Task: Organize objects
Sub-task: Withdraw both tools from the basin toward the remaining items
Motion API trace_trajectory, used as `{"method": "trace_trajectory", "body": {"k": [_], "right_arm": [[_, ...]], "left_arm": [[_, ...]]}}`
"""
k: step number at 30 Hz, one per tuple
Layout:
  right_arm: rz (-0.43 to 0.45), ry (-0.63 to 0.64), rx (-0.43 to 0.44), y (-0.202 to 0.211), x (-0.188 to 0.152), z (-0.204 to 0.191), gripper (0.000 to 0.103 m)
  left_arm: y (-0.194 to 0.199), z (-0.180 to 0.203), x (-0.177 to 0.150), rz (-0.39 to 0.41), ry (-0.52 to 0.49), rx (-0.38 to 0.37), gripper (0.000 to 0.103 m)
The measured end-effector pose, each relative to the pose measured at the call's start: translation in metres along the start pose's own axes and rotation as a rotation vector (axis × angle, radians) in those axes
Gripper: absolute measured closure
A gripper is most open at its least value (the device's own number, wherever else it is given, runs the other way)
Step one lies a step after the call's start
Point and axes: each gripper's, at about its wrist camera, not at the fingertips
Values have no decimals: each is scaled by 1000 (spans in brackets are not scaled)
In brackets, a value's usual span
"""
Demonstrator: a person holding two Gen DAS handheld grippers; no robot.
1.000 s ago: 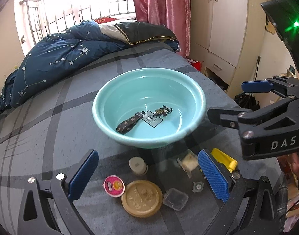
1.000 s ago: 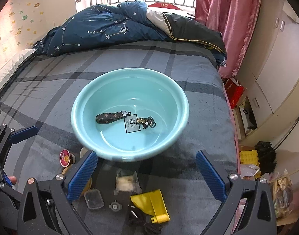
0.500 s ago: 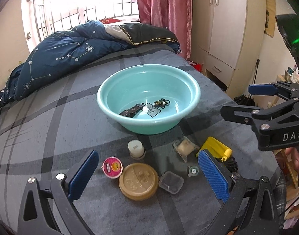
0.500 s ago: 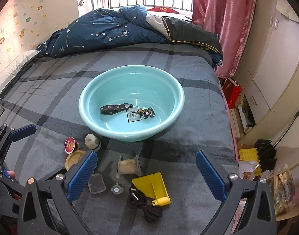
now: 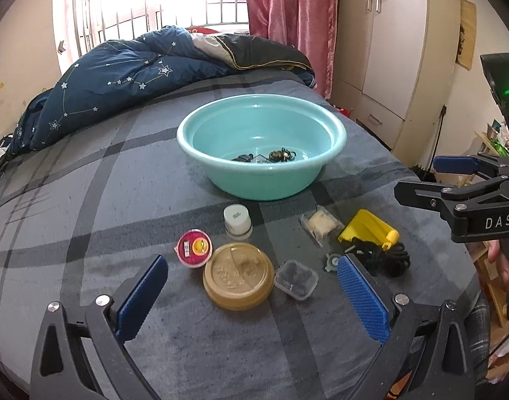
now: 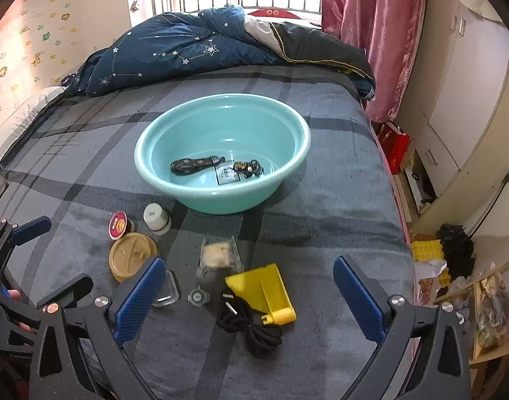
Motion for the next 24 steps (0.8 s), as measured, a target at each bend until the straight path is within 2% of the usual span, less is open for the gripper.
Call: {"method": "trace_trajectory", "body": {"k": [7,17,24], "right_arm": [[-14,-16,-7,-5,-18,0,0],[-33,-26,-17,-7,-24,-1,0],[-77,-31,-27,-16,-33,1,0]], "left_arm": [[0,-3,-14,1,7,21,0],[-2,-2,-20,-4,10,23,0],[-7,-3,-27,-17,13,29,0]]}}
Point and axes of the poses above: each gripper's, at about its wrist camera, not at the fingertips, and y roughly against the way its jaws point, z to its right, x to its top, and after that the axes turned 6 degrees about z, right-handed
